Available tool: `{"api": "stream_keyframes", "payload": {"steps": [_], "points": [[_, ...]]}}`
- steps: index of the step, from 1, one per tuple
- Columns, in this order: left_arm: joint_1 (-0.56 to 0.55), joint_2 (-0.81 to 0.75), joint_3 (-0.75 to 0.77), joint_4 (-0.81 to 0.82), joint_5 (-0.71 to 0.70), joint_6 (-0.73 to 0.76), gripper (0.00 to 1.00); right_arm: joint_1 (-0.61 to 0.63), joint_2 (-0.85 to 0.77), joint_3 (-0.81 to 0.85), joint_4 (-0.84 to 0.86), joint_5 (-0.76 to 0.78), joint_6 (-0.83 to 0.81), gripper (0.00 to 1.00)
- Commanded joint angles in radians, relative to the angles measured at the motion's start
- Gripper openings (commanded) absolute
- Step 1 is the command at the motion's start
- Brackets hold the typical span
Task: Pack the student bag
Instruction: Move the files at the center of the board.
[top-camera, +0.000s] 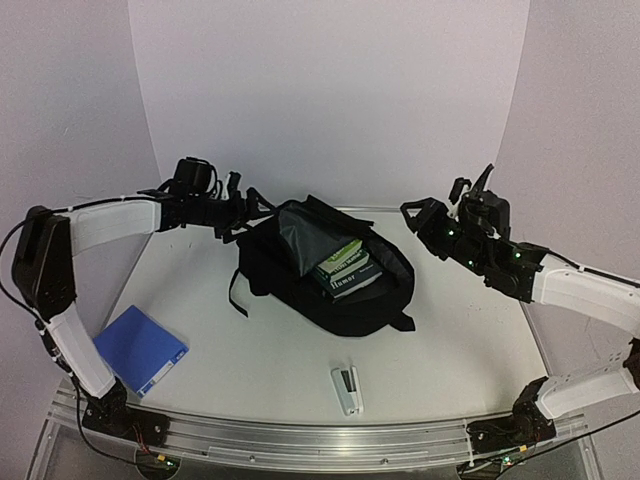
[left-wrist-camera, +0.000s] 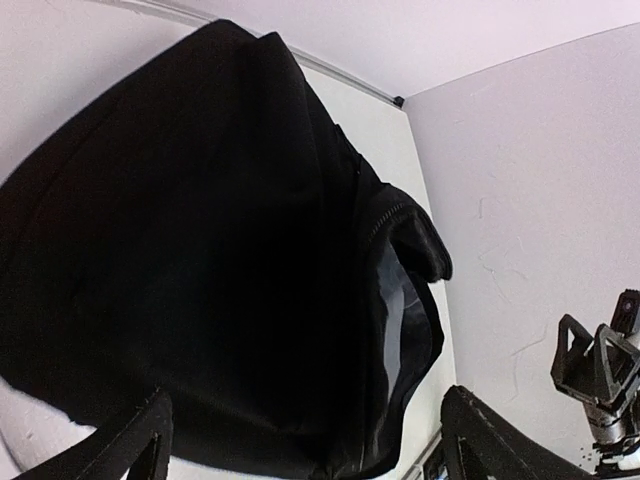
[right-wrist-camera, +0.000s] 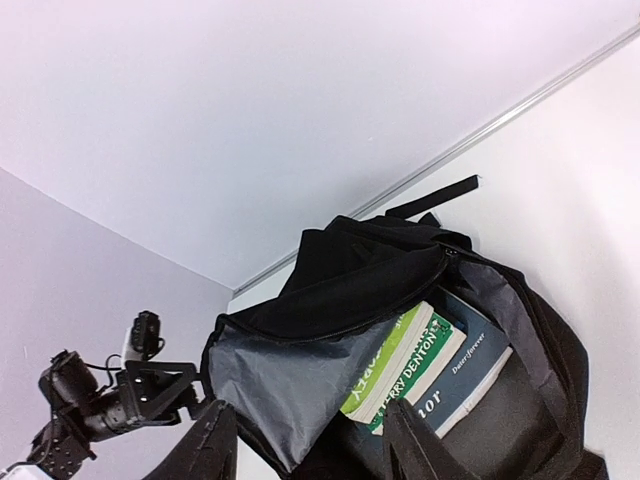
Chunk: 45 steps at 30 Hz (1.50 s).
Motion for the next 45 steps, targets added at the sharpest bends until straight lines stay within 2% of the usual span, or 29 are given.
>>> {"api": "stream_keyframes", "payload": {"steps": [1, 6, 11, 19, 25, 29, 40, 45], "points": [[0.045, -0.215, -0.148, -0.120, -0.169, 0.009, 0.98, 0.016, 0.002, 0.032, -0.027, -0.087, -0.082, 0.51], [0.129, -0.346, -0.315, -0.300, -0.342, -0.098, 1.00, 0.035, 0.052, 0.032, -0.009, -0.110, -0.083, 0.52], [0.272, -0.460, -0.493, -0.365, -0.444, -0.191, 1.00, 0.047, 0.078, 0.006, 0.036, -0.125, -0.059, 0.52], [0.408, -0.516, -0.585, -0.560, -0.740, -0.336, 1.00, 0.048, 0.082, -0.008, 0.043, -0.120, -0.052, 0.52], [0.590, -0.543, -0.676, -0.582, -0.750, -0.393, 1.00, 0.049, 0.088, -0.020, 0.043, -0.114, -0.037, 0.52], [0.617, -0.584, -0.708, -0.619, -0.830, -0.443, 1.00, 0.048, 0.098, -0.023, 0.043, -0.115, -0.030, 0.52], [0.671, -0.751, -0.804, -0.712, -0.919, -0.577, 1.00, 0.048, 0.126, -0.018, 0.045, -0.128, -0.020, 0.52], [0.703, -0.782, -0.833, -0.699, -0.886, -0.600, 1.00, 0.048, 0.118, -0.022, 0.045, -0.127, -0.012, 0.52]]}}
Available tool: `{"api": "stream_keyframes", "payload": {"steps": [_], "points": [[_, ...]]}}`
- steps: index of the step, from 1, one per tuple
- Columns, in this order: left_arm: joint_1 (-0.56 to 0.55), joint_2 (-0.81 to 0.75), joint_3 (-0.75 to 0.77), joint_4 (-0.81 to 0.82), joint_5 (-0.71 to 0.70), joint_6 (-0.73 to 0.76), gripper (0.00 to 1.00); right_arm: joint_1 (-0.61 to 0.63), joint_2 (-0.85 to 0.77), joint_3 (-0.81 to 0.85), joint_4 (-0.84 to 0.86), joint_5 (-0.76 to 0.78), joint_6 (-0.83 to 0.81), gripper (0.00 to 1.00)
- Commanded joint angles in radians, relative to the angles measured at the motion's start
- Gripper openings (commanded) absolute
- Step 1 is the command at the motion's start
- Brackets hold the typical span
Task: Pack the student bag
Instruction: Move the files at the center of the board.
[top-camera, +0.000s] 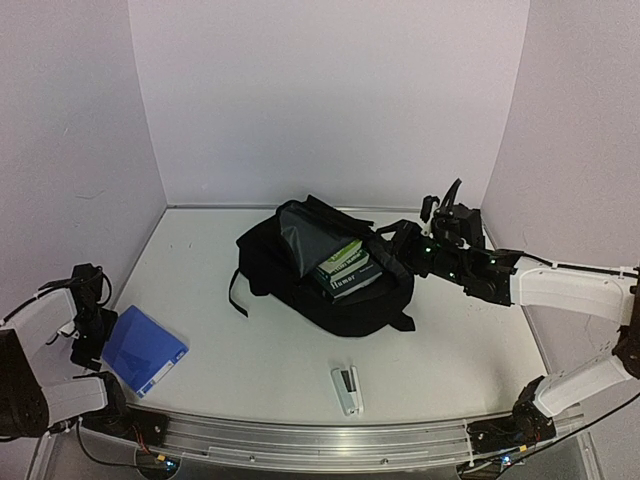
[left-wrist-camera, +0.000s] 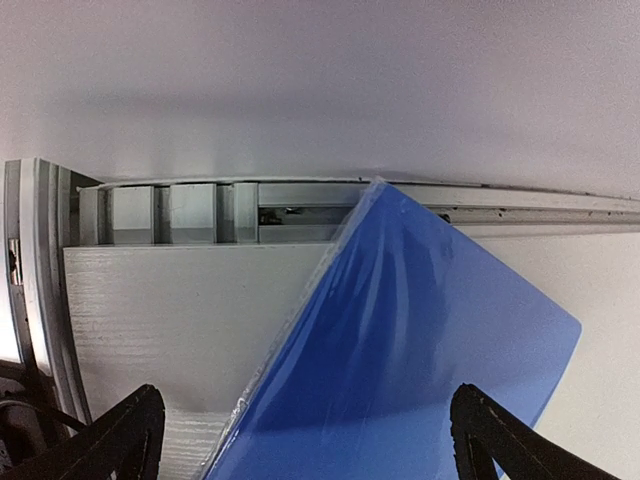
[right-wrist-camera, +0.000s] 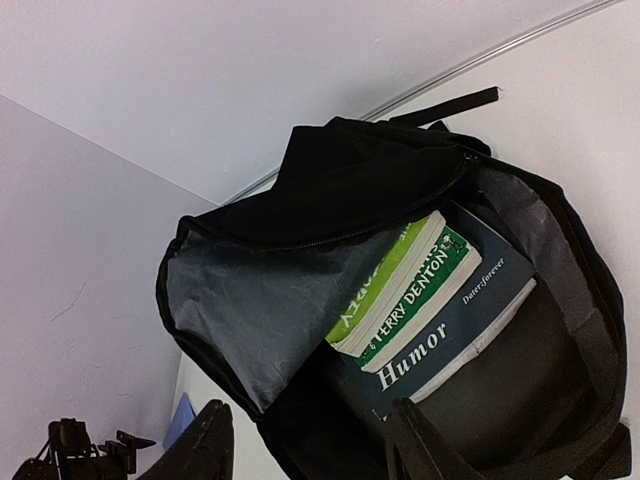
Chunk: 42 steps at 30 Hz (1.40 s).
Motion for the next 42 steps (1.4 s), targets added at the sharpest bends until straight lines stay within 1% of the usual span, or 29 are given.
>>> {"api": "stream_keyframes", "payload": {"steps": [1, 5, 8, 10, 14, 17, 20, 27, 30, 34, 42], "points": [[0.036, -0.029, -0.026, -0.016, -0.009, -0.064, 1.00, 0.005, -0.005, -0.006, 0.025, 0.002, 0.011, 0.52], [0.053, -0.055, -0.078, 0.047, 0.052, -0.105, 1.00, 0.005, -0.025, -0.013, 0.023, 0.010, 0.010, 0.53], [0.052, -0.038, -0.114, 0.093, 0.086, -0.128, 1.00, 0.005, -0.044, -0.020, 0.023, 0.018, 0.012, 0.54], [0.053, -0.030, -0.124, 0.133, 0.101, -0.106, 1.00, 0.005, -0.057, -0.023, 0.023, 0.023, 0.013, 0.55], [0.053, -0.004, -0.119, 0.217, 0.144, -0.009, 0.99, 0.005, -0.068, -0.024, 0.022, 0.035, 0.013, 0.56], [0.053, 0.041, -0.113, 0.289, 0.197, 0.068, 0.92, 0.005, -0.056, -0.014, 0.022, 0.032, 0.013, 0.57], [0.054, 0.118, -0.092, 0.332, 0.238, 0.134, 0.85, 0.005, -0.036, 0.000, 0.022, 0.016, 0.012, 0.57], [0.048, 0.283, -0.038, 0.405, 0.362, 0.245, 0.73, 0.004, -0.020, 0.008, 0.022, 0.007, 0.013, 0.57], [0.012, 0.307, -0.028, 0.435, 0.382, 0.275, 0.68, 0.005, -0.025, 0.005, 0.022, 0.008, 0.015, 0.57], [-0.077, 0.317, 0.005, 0.462, 0.396, 0.297, 0.65, 0.005, -0.018, 0.009, 0.020, -0.004, 0.006, 0.57], [-0.268, 0.398, 0.047, 0.510, 0.466, 0.255, 0.63, 0.005, 0.007, 0.016, 0.020, -0.047, -0.003, 0.57]]}}
